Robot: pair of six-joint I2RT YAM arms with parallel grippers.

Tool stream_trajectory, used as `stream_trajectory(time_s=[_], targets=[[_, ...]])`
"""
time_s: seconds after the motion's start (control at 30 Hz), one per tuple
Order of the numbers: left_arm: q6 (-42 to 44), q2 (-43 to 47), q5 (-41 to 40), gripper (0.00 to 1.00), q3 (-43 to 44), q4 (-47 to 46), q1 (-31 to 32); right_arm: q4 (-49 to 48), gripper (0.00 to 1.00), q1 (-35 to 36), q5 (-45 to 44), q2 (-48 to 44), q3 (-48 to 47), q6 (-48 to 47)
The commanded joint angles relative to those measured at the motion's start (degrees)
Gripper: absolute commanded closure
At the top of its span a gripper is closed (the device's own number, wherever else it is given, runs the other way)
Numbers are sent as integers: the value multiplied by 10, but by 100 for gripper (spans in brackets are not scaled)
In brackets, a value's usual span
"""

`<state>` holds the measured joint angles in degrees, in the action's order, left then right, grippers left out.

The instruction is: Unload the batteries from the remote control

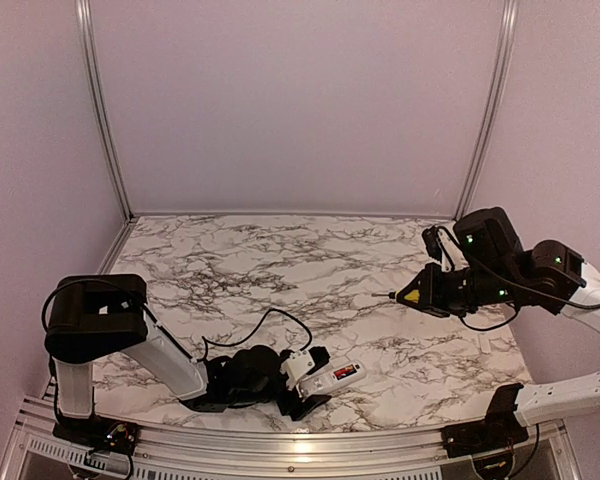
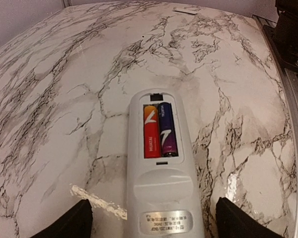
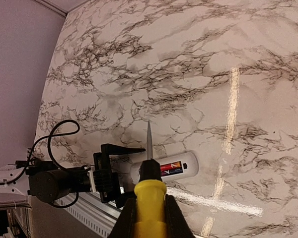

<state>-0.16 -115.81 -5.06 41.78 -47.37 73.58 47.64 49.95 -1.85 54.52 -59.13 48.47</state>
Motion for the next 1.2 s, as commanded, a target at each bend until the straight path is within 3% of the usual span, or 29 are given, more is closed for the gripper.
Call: stream_trajectory(time_s=[0.0, 0.4, 0.9, 1.17], targets=[[-18, -27, -7, 13, 19, -20, 4, 9, 100, -3, 4, 0, 2, 2], [12, -53, -3, 37, 35, -14, 4, 29, 100, -3, 0, -14, 5, 1], [41, -14, 18, 97, 41, 60, 4, 21, 100, -3, -7, -18, 11, -5], [49, 47, -17, 100, 31, 111, 4, 21, 100, -3, -24, -22, 11, -15]])
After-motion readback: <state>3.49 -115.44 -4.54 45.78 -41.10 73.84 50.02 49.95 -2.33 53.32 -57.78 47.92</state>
